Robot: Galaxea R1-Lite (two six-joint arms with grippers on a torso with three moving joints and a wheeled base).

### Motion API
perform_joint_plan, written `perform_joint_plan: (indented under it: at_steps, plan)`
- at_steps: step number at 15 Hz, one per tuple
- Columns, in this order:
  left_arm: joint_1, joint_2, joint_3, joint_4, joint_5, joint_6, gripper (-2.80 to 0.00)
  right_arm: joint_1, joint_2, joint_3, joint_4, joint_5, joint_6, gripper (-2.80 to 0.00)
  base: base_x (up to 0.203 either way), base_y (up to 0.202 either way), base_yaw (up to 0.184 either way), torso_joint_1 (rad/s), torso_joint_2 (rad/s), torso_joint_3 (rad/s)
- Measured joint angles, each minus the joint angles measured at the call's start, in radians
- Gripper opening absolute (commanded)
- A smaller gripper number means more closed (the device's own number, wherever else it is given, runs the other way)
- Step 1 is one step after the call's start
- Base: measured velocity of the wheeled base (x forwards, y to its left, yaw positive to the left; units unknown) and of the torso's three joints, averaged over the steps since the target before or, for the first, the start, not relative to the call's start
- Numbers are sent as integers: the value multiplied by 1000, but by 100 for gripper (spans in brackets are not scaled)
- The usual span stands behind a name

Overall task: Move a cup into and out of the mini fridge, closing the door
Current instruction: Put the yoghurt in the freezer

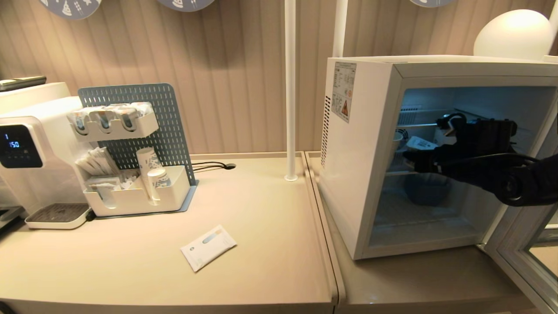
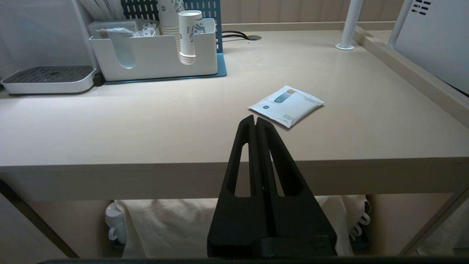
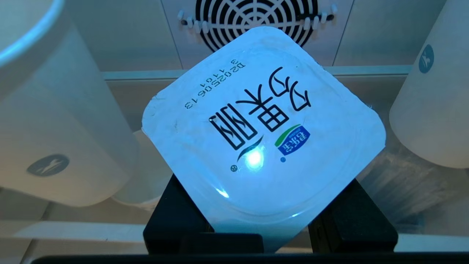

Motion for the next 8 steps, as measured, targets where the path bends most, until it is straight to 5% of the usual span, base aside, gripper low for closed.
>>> perform_joint_plan:
  at_steps: [8]
  plan:
    - [0,0,0,0,0,0,-280,5,54,-27,3,-1,1,-280,0,0,0,0,0,0]
